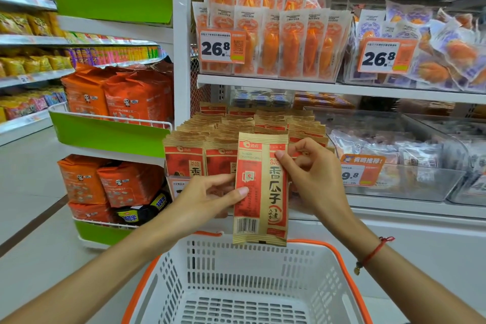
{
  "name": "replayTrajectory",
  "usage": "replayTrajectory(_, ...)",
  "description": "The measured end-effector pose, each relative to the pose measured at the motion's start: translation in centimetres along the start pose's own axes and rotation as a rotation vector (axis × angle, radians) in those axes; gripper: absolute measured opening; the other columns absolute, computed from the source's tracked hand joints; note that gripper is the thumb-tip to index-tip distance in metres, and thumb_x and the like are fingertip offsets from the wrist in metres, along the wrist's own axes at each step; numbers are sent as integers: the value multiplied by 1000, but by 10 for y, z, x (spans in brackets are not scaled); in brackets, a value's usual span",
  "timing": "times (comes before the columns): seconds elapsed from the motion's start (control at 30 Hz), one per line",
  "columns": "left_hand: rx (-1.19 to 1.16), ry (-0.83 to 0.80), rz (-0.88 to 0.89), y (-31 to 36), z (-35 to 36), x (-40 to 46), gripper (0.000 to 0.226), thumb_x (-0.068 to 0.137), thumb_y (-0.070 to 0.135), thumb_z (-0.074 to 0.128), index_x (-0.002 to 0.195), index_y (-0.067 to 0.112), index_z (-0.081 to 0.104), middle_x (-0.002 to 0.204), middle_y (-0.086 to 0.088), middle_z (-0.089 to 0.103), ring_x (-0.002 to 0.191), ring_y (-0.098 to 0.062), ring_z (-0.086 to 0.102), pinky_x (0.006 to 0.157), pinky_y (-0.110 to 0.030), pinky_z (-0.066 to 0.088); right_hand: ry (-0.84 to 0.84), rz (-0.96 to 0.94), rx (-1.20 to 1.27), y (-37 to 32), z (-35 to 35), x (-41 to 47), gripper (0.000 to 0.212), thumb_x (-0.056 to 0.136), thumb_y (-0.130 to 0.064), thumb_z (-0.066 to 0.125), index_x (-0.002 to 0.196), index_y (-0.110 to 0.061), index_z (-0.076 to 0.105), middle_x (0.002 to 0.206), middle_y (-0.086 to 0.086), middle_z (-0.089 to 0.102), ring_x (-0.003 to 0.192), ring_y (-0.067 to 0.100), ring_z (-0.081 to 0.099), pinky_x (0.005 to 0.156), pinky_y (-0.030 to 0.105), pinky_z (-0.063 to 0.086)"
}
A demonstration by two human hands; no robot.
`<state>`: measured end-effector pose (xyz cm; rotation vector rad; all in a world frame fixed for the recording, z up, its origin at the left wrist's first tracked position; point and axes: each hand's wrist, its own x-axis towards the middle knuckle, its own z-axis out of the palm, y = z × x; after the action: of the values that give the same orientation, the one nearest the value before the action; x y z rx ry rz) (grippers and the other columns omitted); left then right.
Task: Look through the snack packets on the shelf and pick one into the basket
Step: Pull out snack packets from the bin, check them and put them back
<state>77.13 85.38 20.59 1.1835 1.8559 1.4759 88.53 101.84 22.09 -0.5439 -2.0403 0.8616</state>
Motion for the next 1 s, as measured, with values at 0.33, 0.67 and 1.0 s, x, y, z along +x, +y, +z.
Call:
replayTrajectory(0.33, -243, 204, 28, 7, 2, -1, 23, 93, 21, 59, 113, 31, 65, 94, 18, 74, 85, 7, 68, 62, -7, 50, -137, -25, 159, -3, 9, -8, 39, 84, -28, 73, 113, -25, 45, 78, -8, 65, 70, 4, 64, 66, 28, 56)
replayTrajectory(0.67, -319, 329, -11, 6, 4, -4, 21, 87, 27, 67, 108, 33, 68, 99, 10, 75, 91, 0, 69, 62, -11, 53, -176, -156, 139, -1, 11, -11, 38, 88, -17, 69, 123, -26, 55, 101, -16, 63, 91, 3, 60, 70, 25, 56)
replayTrajectory(1.0, -261, 392, 23, 8, 9, -6, 28, 73, 26, 80, 98, 17, 69, 85, 3, 77, 82, -12, 73, 68, -19, 55, -331, -269, -49, -3, 13, -21, 85, 72, -44, 82, 142, -30, 37, 136, -15, 41, 125, 2, 40, 104, 26, 40)
